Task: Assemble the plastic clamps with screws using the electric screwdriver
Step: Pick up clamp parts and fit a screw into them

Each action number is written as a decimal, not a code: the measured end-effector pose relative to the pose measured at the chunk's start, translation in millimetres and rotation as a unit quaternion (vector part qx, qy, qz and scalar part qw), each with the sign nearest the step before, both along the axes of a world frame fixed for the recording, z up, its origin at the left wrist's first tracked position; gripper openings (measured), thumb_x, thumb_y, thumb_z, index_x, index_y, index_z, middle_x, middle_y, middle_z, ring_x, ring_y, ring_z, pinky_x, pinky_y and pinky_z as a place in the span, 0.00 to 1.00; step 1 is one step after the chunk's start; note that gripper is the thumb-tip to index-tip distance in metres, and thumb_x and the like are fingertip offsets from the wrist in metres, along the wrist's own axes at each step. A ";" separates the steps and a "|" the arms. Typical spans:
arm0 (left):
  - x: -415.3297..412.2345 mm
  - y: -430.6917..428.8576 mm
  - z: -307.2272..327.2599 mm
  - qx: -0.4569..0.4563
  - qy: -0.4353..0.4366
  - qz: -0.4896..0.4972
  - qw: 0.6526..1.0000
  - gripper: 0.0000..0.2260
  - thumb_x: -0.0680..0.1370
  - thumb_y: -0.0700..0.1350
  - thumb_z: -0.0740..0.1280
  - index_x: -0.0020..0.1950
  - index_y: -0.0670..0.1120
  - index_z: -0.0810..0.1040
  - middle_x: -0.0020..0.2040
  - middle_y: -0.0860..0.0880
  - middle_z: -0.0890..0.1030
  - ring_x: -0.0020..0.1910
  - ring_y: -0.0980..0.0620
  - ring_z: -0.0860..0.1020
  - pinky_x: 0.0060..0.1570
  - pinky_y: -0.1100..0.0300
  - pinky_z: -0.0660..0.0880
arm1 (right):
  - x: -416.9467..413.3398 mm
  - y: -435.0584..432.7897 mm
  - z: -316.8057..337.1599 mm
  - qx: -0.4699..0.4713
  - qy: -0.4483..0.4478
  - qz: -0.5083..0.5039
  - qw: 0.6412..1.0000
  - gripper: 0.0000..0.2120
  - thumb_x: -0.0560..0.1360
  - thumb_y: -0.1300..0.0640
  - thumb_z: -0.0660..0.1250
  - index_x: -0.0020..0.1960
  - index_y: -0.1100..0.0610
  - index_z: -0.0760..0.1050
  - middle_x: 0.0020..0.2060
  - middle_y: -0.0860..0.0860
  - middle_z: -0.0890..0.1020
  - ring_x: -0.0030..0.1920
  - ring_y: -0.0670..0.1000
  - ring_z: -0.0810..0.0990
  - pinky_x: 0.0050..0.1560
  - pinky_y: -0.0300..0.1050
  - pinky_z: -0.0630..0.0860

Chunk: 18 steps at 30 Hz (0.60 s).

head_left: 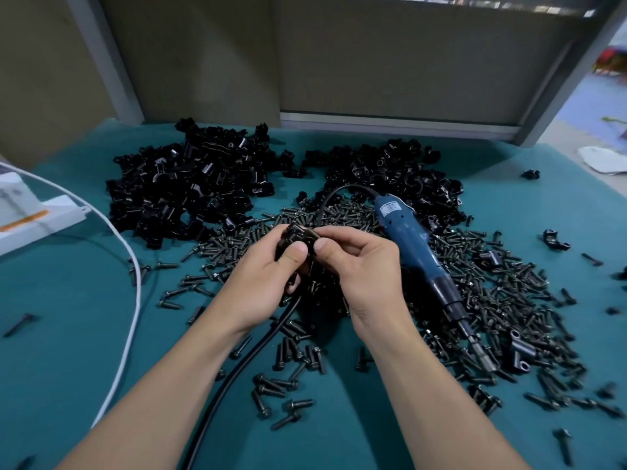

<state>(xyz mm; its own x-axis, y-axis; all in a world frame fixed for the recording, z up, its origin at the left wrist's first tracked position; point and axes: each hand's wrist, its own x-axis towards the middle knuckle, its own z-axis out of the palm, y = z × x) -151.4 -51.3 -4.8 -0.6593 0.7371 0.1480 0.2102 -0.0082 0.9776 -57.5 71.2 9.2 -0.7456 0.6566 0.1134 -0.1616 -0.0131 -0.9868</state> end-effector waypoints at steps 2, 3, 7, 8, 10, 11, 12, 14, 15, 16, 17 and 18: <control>-1.2 -1.8 -0.3 -0.011 0.010 -0.006 1.000 0.10 0.82 0.57 0.62 0.59 0.57 0.79 0.35 0.56 0.75 0.33 0.53 0.73 0.34 0.61 0.70 | 1.0 1.2 1.0 0.001 0.007 0.006 1.000 0.13 0.74 0.67 0.75 0.45 0.49 0.89 0.43 0.54 0.89 0.48 0.57 0.88 0.56 0.59 0.84; -1.7 -3.0 -0.6 -0.013 0.015 -0.010 1.000 0.10 0.82 0.58 0.62 0.60 0.59 0.79 0.35 0.57 0.75 0.33 0.53 0.73 0.34 0.62 0.71 | 1.6 1.3 1.8 0.004 0.009 0.009 1.000 0.13 0.74 0.68 0.74 0.45 0.50 0.89 0.43 0.53 0.89 0.48 0.56 0.88 0.56 0.57 0.84; -0.5 -4.9 -0.3 -0.019 0.046 -0.004 0.999 0.13 0.81 0.63 0.61 0.64 0.64 0.77 0.36 0.57 0.76 0.33 0.55 0.74 0.38 0.58 0.73 | 4.0 0.1 3.4 0.019 0.001 0.012 1.000 0.10 0.74 0.66 0.76 0.46 0.51 0.89 0.42 0.52 0.89 0.46 0.52 0.89 0.52 0.48 0.84; 0.6 -4.8 0.2 -0.019 0.049 -0.001 0.999 0.15 0.80 0.65 0.61 0.65 0.64 0.76 0.36 0.57 0.76 0.33 0.54 0.73 0.39 0.55 0.73 | 4.4 -0.4 3.8 0.022 0.000 0.013 1.000 0.10 0.73 0.66 0.76 0.46 0.52 0.89 0.42 0.51 0.89 0.46 0.51 0.89 0.51 0.46 0.84; 2.8 -5.0 1.2 -0.015 0.047 -0.001 0.999 0.19 0.79 0.68 0.60 0.65 0.62 0.76 0.37 0.55 0.75 0.33 0.53 0.72 0.40 0.52 0.72 | 4.5 -0.6 4.3 0.029 0.002 0.014 0.999 0.10 0.73 0.65 0.77 0.47 0.51 0.89 0.42 0.50 0.89 0.46 0.50 0.88 0.51 0.43 0.83; 3.7 -5.4 1.7 -0.010 0.041 -0.004 0.999 0.20 0.79 0.69 0.60 0.66 0.61 0.75 0.37 0.54 0.75 0.34 0.52 0.71 0.40 0.52 0.71 | 4.3 -0.7 4.6 0.033 0.003 0.014 0.999 0.10 0.73 0.65 0.77 0.47 0.51 0.89 0.42 0.50 0.89 0.46 0.50 0.88 0.50 0.42 0.83; 4.4 -5.7 2.1 -0.004 0.032 -0.007 0.999 0.20 0.79 0.69 0.59 0.66 0.60 0.75 0.38 0.53 0.74 0.34 0.52 0.71 0.39 0.52 0.70 | 4.3 -0.7 4.9 0.034 0.003 0.014 0.999 0.10 0.73 0.65 0.77 0.47 0.51 0.89 0.42 0.50 0.89 0.46 0.49 0.88 0.50 0.41 0.82; 5.4 -5.2 2.4 0.005 0.020 -0.008 1.000 0.20 0.81 0.68 0.58 0.66 0.59 0.74 0.38 0.53 0.73 0.34 0.52 0.70 0.37 0.56 0.70 | 4.1 -0.6 5.6 0.032 0.003 0.014 0.999 0.09 0.73 0.64 0.78 0.47 0.51 0.89 0.42 0.50 0.89 0.46 0.49 0.88 0.49 0.41 0.82; 5.9 -4.8 2.1 0.007 0.019 -0.005 1.000 0.19 0.81 0.67 0.58 0.66 0.60 0.73 0.37 0.54 0.72 0.34 0.53 0.70 0.36 0.59 0.70 | 3.9 -0.4 5.9 0.031 0.003 0.014 0.999 0.09 0.73 0.64 0.78 0.47 0.51 0.89 0.42 0.50 0.89 0.46 0.50 0.88 0.50 0.41 0.82; 6.6 -3.9 1.7 0.009 0.019 0.000 1.000 0.18 0.81 0.67 0.58 0.65 0.60 0.73 0.37 0.55 0.72 0.33 0.54 0.69 0.35 0.61 0.70 | 3.6 -0.1 6.2 0.031 0.003 0.014 0.999 0.09 0.73 0.64 0.78 0.47 0.50 0.89 0.42 0.50 0.89 0.46 0.50 0.88 0.49 0.41 0.82; 7.0 -3.1 1.4 0.011 0.018 0.004 1.000 0.17 0.81 0.66 0.58 0.65 0.60 0.72 0.37 0.56 0.72 0.33 0.55 0.69 0.35 0.62 0.70 | 3.5 0.3 6.6 0.030 0.005 0.015 0.999 0.09 0.73 0.64 0.78 0.47 0.50 0.89 0.42 0.50 0.89 0.46 0.50 0.88 0.49 0.41 0.82; 7.0 -2.3 1.4 0.013 0.017 0.006 1.000 0.17 0.81 0.66 0.58 0.64 0.60 0.72 0.36 0.57 0.72 0.33 0.54 0.69 0.34 0.62 0.70 | 3.5 0.7 6.7 0.028 0.006 0.015 0.999 0.09 0.73 0.64 0.78 0.47 0.50 0.89 0.42 0.50 0.89 0.46 0.50 0.88 0.48 0.40 0.82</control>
